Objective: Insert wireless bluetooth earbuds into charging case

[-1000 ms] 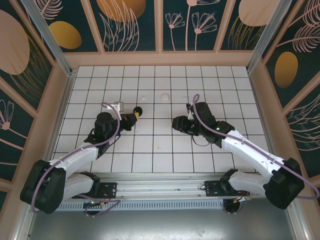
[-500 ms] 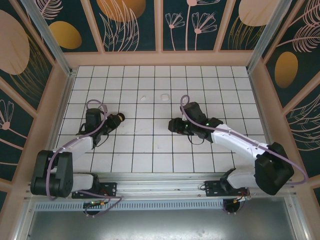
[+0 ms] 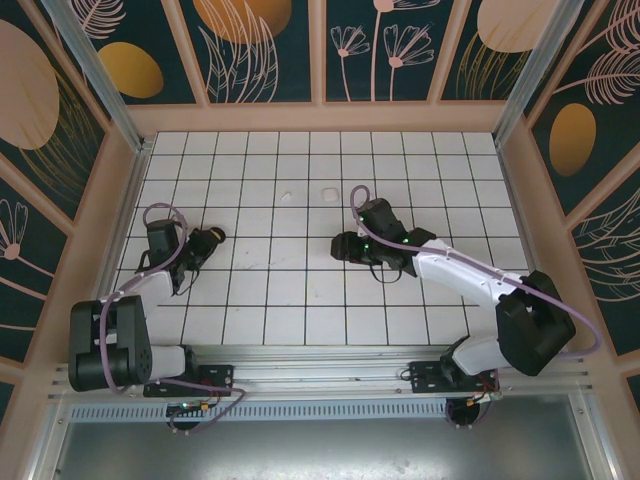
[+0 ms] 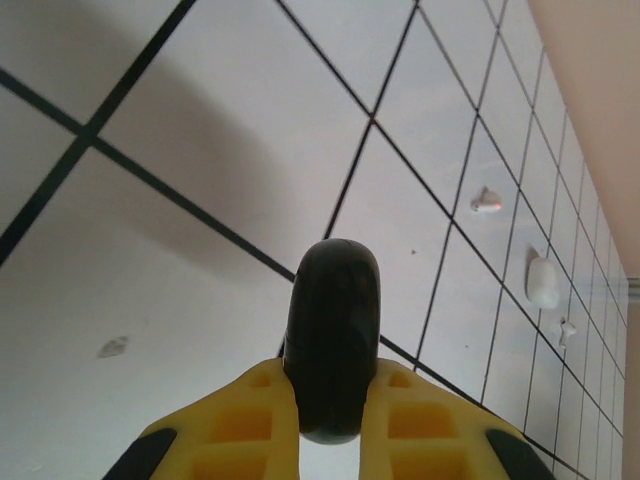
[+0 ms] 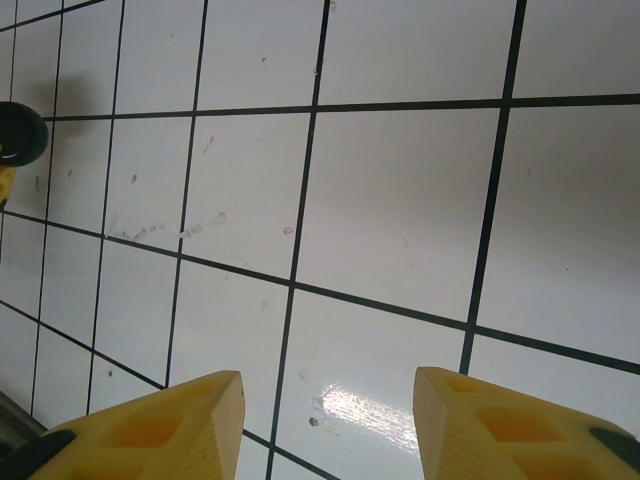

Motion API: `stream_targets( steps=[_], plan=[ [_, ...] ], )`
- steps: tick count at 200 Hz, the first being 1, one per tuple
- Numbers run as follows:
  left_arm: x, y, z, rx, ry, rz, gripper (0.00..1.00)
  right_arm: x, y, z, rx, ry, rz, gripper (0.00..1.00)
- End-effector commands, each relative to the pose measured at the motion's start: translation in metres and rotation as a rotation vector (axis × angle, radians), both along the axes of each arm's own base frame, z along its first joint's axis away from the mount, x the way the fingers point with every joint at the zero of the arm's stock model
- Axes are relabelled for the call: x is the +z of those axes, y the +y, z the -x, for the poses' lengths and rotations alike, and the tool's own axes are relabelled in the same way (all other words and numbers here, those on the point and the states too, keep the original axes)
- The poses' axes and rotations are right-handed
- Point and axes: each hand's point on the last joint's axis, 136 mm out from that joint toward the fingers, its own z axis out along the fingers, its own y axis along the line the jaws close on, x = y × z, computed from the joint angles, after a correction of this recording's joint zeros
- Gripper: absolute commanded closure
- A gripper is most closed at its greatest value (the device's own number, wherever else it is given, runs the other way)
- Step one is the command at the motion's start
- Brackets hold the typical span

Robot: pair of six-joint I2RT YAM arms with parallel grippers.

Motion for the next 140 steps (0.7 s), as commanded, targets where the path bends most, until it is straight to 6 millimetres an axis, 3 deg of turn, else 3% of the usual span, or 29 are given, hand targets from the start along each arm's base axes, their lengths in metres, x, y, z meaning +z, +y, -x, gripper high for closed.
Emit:
stream_targets(
  steps=[1,31,59,73,87,107,140],
  plan=[
    [-0.015,-0.006,0.005,-0.042,0.041,0.032,1.00,0.010,0.001,-0.010,-0.004,-0.029,0.002,0.51],
    [-0.033,-0.009,0.015,-0.050,0.089,0.049,0.97,0.016,-0.004,-0.027,-0.040,-0.045,0.006,0.50],
    [-0.034,-0.008,0.018,-0.041,0.083,0.038,0.84,0.025,-0.014,-0.056,-0.091,-0.077,0.052,0.48],
    [-0.030,-0.004,0.016,-0.034,0.077,0.006,0.73,0.026,-0.024,-0.075,-0.139,-0.095,0.112,0.46],
    [-0.025,0.002,0.015,-0.028,0.073,-0.036,0.54,0.024,-0.029,-0.094,-0.165,-0.099,0.161,0.45],
    [-0.022,0.009,0.018,-0.017,0.083,-0.092,0.40,0.017,-0.022,-0.117,-0.169,-0.088,0.193,0.44],
    [-0.007,0.022,0.020,0.015,0.048,-0.179,0.32,-0.001,-0.004,-0.150,-0.145,-0.070,0.239,0.43]
  ],
)
